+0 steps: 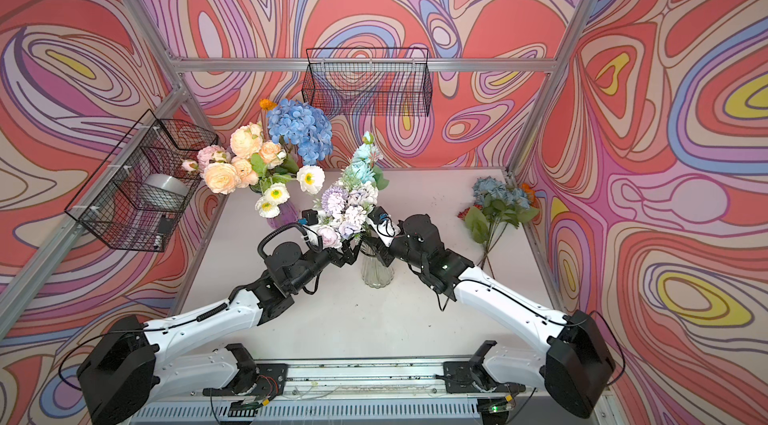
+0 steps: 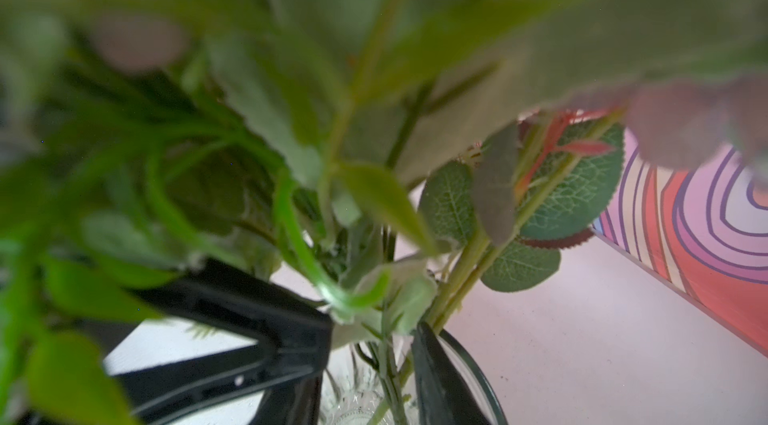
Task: Arrange the flowers into the vase
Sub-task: 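Open the right gripper and withdraw it toward the loose flowers, then lower the right gripper onto the loose flower stems and close on them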
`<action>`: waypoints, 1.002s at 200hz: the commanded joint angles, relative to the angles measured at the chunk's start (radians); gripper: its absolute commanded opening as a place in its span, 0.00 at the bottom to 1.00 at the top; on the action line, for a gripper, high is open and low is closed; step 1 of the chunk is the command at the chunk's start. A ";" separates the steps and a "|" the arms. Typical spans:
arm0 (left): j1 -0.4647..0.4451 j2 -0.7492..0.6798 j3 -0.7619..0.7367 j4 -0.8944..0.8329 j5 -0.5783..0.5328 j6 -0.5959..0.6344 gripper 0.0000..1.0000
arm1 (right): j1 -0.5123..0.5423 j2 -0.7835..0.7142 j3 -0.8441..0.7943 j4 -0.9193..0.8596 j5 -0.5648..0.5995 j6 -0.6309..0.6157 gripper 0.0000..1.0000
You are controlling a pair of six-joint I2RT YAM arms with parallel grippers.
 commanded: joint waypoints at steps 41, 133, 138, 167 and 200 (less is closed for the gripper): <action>-0.004 0.031 0.040 -0.048 -0.024 -0.013 0.99 | 0.005 -0.052 0.018 -0.033 0.217 0.095 0.39; -0.003 0.025 0.039 -0.079 -0.066 -0.035 0.99 | -0.128 -0.080 -0.009 -0.124 0.637 0.288 0.50; -0.004 0.024 0.039 -0.080 -0.070 -0.036 0.99 | -0.157 -0.083 -0.015 -0.136 0.627 0.318 0.50; -0.004 0.022 0.034 -0.078 -0.081 -0.045 0.99 | -0.331 -0.100 -0.070 -0.178 0.611 0.421 0.51; -0.004 0.022 0.031 -0.076 -0.085 -0.045 0.99 | -0.503 -0.088 -0.133 -0.203 0.561 0.496 0.52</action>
